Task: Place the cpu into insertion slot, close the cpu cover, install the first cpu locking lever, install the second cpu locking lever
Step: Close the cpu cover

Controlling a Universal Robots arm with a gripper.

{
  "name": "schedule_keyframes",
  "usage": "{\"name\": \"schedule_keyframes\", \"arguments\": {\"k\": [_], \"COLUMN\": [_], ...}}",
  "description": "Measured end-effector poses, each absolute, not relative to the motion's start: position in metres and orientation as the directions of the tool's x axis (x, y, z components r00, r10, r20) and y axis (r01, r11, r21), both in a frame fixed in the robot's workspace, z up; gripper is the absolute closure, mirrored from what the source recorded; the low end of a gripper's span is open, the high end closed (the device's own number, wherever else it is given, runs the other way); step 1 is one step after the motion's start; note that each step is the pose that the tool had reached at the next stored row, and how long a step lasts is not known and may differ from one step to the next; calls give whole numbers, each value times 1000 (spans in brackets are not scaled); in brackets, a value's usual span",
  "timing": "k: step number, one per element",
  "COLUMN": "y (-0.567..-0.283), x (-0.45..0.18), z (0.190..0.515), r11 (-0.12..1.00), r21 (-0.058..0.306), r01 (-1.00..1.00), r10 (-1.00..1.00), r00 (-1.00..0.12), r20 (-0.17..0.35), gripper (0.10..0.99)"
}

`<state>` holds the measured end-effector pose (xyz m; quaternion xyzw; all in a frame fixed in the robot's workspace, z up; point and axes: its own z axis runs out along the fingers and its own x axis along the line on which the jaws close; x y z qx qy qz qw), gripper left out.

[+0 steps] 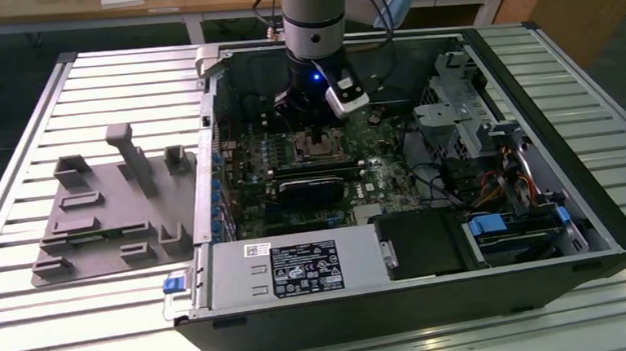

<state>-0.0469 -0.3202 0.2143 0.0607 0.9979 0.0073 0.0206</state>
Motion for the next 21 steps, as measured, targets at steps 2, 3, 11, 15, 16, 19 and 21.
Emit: {"name": "schedule_keyframes", "arguments": {"k": [2,3,11,15,16,19,21], "y": [-320,-320,-320,-320,-320,-320,-320], "x": [-47,-47,-55,-60,-62,-65,-67], "z": [214,214,214,213,212,211,210], "r11": [990,990,990,990,990,990,990], "r21": [17,17,19,19,19,19,19], "r01": [137,138,137,138,138,137,137], "r10": [138,138,138,138,138,138,138], "r00": [-990,-990,-989,-989,-989,-989,-989], "r20": [-40,-40,-54,-54,-54,-55,-55], "gripper": [980,980,980,980,980,980,980]}}
